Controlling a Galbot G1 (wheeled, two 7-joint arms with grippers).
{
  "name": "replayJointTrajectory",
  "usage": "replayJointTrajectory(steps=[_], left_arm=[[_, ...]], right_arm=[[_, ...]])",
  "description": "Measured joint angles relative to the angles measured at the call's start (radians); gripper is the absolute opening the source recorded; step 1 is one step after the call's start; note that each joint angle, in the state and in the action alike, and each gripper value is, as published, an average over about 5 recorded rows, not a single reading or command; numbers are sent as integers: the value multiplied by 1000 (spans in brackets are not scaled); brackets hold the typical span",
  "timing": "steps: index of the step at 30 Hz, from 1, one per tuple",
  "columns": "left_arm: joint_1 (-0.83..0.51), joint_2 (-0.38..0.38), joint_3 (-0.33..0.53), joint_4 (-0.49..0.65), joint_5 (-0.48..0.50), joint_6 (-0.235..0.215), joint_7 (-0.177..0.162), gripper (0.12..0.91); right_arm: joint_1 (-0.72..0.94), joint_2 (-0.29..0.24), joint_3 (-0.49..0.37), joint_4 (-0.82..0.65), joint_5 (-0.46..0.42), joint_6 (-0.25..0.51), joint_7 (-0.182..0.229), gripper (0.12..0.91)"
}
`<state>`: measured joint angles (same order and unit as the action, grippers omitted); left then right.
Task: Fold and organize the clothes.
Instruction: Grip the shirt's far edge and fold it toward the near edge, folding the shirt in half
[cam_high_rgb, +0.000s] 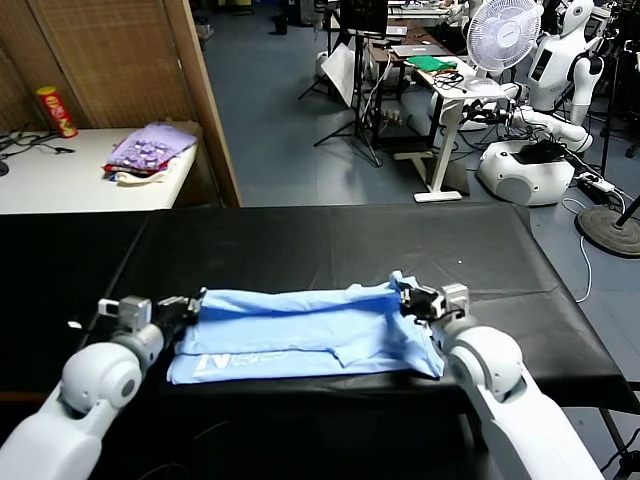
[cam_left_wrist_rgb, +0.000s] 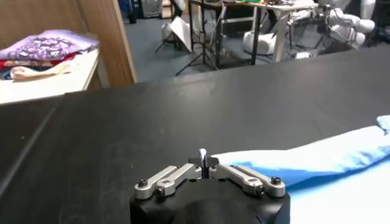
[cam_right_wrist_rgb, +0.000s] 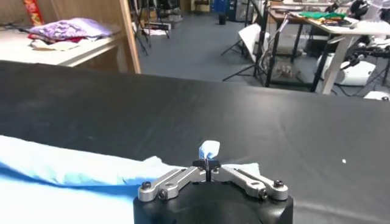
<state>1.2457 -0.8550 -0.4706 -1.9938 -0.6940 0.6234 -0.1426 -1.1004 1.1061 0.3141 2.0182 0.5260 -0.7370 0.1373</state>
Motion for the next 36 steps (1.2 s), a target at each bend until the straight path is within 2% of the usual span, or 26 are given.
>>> replayJointTrajectory(steps=[12, 22, 31, 36], left_arm=[[60, -5, -19, 1, 37, 4, -48, 144], [120, -15, -64, -52, 47, 5, -50, 136], [187, -42, -76, -95, 148, 5, -57, 136], [213, -52, -73, -92, 176, 6, -81, 137]], right_arm=[[-60, -1, 19, 18, -4, 1, 6, 122], [-76, 7, 17, 10, -16, 1, 1, 122], [-82, 16, 5, -8, -52, 1, -15, 122], [-88, 10, 7, -4, -58, 1, -39, 124]])
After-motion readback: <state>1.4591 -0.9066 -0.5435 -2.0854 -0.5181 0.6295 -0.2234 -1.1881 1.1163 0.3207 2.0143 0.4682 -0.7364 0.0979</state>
